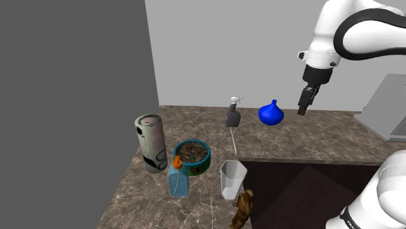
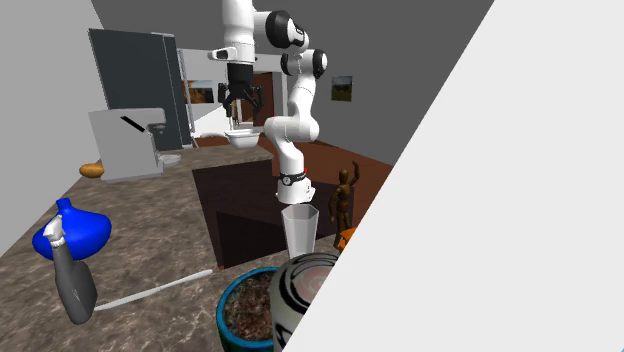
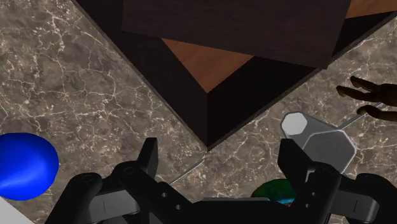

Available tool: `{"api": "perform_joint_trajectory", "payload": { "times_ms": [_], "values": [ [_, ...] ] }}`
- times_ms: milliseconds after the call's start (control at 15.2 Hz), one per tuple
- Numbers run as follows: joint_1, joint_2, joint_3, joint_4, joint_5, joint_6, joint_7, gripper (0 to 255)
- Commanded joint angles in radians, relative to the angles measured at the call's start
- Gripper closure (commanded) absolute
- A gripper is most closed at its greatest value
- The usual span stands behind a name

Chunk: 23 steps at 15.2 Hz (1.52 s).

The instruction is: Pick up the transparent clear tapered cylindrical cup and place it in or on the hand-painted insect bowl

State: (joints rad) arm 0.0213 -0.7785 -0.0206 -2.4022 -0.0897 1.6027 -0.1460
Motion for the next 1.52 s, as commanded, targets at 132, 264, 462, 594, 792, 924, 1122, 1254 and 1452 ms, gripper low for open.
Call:
{"api": "perform_joint_trajectory", "payload": {
  "times_ms": [132,264,462,594,792,924,1122,1254,1452],
  "values": [
    [0.014,0.01,0.036,-0.034,0.022,0.043,0.043,0],
    [0.029,0.027,0.073,-0.064,0.043,0.088,0.086,0],
    [0.052,0.064,0.13,-0.099,0.073,0.157,0.15,0],
    [0.067,0.097,0.167,-0.116,0.092,0.206,0.193,0],
    [0.086,0.158,0.225,-0.131,0.115,0.28,0.258,0],
    [0.096,0.206,0.265,-0.134,0.126,0.33,0.302,0],
    [0.108,0.289,0.324,-0.128,0.134,0.405,0.371,0],
    [0.112,0.352,0.363,-0.117,0.132,0.453,0.419,0],
    [0.114,0.454,0.422,-0.09,0.113,0.522,0.498,0]
  ]
}}
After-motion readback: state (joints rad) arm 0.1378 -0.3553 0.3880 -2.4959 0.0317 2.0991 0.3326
